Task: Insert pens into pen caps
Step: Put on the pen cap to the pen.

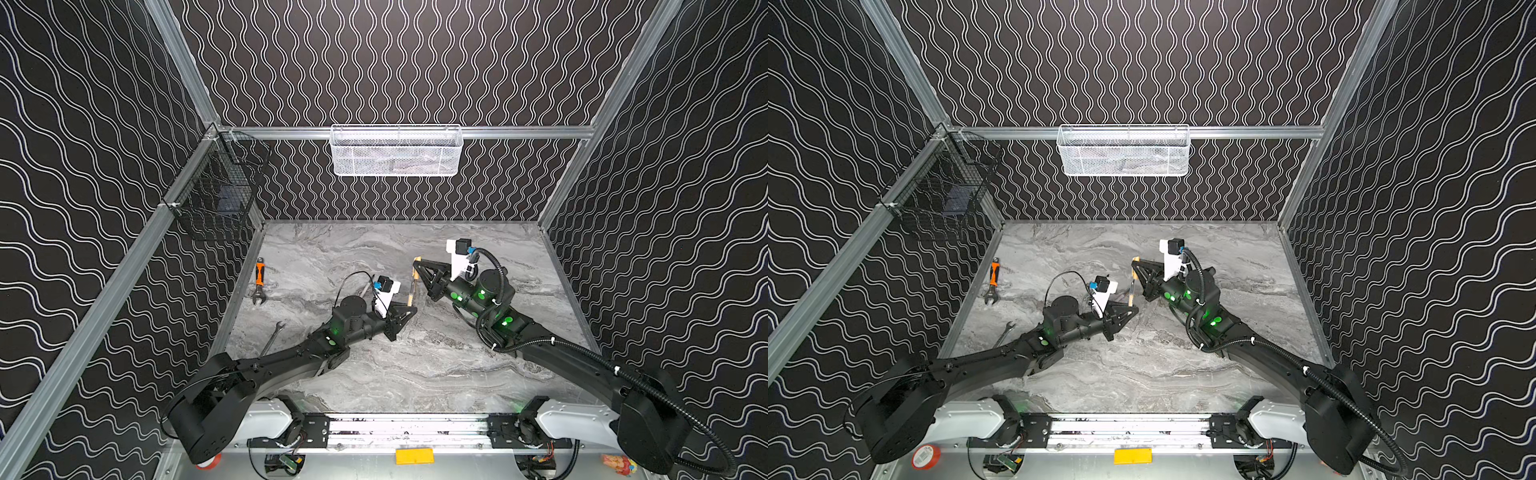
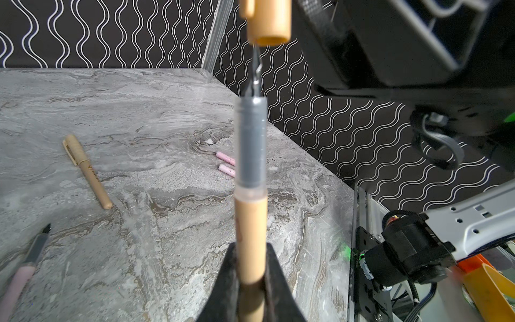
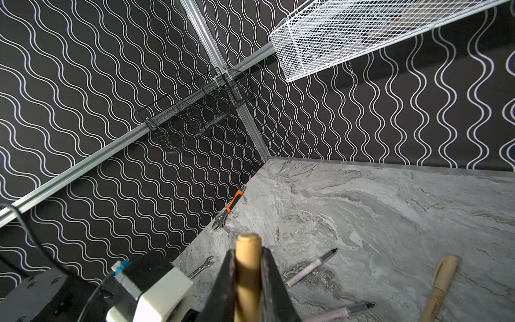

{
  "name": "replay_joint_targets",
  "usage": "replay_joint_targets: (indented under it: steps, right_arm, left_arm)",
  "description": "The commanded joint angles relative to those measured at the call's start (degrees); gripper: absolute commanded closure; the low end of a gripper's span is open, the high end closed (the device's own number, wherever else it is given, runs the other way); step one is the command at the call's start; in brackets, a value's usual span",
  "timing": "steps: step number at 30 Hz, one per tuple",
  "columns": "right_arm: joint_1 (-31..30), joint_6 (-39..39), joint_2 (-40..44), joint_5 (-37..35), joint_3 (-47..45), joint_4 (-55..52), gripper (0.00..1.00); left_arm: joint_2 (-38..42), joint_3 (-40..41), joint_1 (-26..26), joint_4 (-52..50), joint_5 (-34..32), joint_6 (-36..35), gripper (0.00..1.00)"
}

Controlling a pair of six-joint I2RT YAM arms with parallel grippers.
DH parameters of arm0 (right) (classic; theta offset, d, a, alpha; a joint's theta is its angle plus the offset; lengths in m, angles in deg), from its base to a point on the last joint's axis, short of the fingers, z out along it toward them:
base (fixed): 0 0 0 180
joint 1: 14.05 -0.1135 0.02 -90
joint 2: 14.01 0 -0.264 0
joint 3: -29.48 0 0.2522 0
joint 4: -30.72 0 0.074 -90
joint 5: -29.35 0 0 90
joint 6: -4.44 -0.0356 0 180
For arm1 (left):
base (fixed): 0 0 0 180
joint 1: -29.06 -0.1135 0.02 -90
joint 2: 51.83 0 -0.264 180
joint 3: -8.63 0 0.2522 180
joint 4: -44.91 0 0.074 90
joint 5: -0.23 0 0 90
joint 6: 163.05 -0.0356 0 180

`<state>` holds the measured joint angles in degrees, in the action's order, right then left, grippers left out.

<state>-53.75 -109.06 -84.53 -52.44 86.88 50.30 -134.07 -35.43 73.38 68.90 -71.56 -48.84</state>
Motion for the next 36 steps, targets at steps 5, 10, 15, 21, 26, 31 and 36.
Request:
replay_joint_targets:
  steps: [5,10,15,21,26,31,36]
  right_arm:
    - [-0.1,-1.2,-0.8,0.9,-0.5,2.9,0.85]
    - [-0.1,-1.2,-0.7,0.7,-0.6,3.2,0.85]
    - [-0.2,-2.2,-1.5,2.4,-0.9,3.2,0.85]
    - [-0.6,-2.1,-0.9,1.7,-2.6,3.1,0.85]
    - [-0.6,-2.1,-0.6,2.3,-3.0,3.5,0.83]
    - [-0.7,-2.3,-0.6,2.2,-3.5,4.2,0.83]
    - [-0.7,-3.6,-1.4,2.2,-3.7,6.4,0.83]
  left_arm:
    - [-0.1,0.0,0.1,2.4,0.5,0.2,1.0]
    - [-0.3,-0.1,0.2,2.3,0.5,0.3,1.0]
    - [0.4,-0.1,0.2,2.3,-1.0,0.1,1.0]
    - [0.9,-1.0,0.2,2.1,-2.6,0.6,1.0]
    - [0.7,-1.8,0.1,2.2,-3.7,1.0,1.0]
    - [0.4,-2.3,0.2,3.0,-3.4,1.6,1.0]
    - [-0.4,-2.2,0.2,4.4,-2.0,1.9,1.0]
